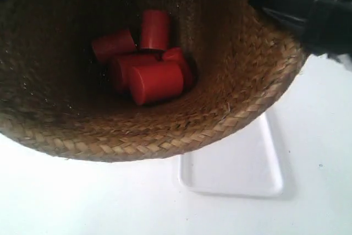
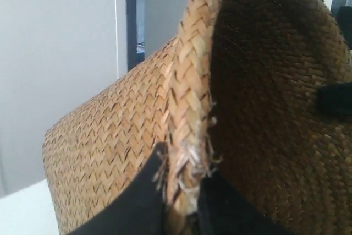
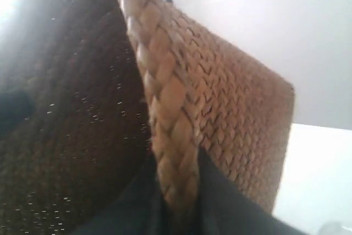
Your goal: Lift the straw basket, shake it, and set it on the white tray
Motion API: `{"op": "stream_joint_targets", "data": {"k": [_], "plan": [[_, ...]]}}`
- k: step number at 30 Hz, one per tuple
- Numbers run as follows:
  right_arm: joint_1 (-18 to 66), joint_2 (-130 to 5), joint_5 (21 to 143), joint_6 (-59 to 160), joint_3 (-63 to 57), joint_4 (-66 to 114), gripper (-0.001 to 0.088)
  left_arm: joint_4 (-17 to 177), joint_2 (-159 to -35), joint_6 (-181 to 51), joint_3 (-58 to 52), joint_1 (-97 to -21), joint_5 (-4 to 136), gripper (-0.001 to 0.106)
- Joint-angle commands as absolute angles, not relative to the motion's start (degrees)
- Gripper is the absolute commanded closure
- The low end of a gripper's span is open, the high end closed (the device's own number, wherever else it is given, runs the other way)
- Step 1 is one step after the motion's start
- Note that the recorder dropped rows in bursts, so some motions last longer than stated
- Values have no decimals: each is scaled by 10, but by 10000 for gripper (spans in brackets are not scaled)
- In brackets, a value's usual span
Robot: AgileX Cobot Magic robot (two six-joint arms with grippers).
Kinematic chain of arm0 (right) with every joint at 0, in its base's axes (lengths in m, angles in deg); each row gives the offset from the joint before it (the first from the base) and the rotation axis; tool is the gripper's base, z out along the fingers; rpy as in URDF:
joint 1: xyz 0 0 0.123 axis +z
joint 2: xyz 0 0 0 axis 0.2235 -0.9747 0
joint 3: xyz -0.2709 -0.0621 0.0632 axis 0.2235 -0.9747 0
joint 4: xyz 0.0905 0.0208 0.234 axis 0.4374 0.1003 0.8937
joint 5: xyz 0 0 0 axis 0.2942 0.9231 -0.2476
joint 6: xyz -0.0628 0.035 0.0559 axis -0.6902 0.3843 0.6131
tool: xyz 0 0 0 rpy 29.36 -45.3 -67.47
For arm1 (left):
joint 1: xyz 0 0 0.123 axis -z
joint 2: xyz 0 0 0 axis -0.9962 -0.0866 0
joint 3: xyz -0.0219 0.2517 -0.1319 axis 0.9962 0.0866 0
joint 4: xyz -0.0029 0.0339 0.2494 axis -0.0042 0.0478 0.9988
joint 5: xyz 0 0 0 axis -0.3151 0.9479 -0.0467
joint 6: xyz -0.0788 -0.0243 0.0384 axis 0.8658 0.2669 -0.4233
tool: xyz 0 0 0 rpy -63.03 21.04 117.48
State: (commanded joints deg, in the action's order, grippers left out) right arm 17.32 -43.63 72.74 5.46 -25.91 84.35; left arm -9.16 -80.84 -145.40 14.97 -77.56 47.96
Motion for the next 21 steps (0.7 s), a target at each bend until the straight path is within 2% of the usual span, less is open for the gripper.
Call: {"op": "stream_joint_targets", "data": {"k": [4,6,8,11,13,17,21], "plan": [[173,-385,873,69,-189,850,868,-90,-765,-1441,103,-776,396,1053],[173,-359,902,69,-171,853,868,-90,-744,-1432,89,-776,390,1053],[173,-358,860,57,-194,839,868,-90,-743,-1433,105,-776,398,1053],[173,-433,741,65,-271,855,868,-90,-791,-1427,160,-776,448,1053],[173,-448,762,108,-264,881,868,-90,-788,-1400,151,-776,423,1053],[173,-380,878,88,-208,876,868,-64,-731,-1401,101,-776,383,1053],[173,-368,775,45,-242,872,868,-40,-737,-1404,129,-776,457,1053]]}}
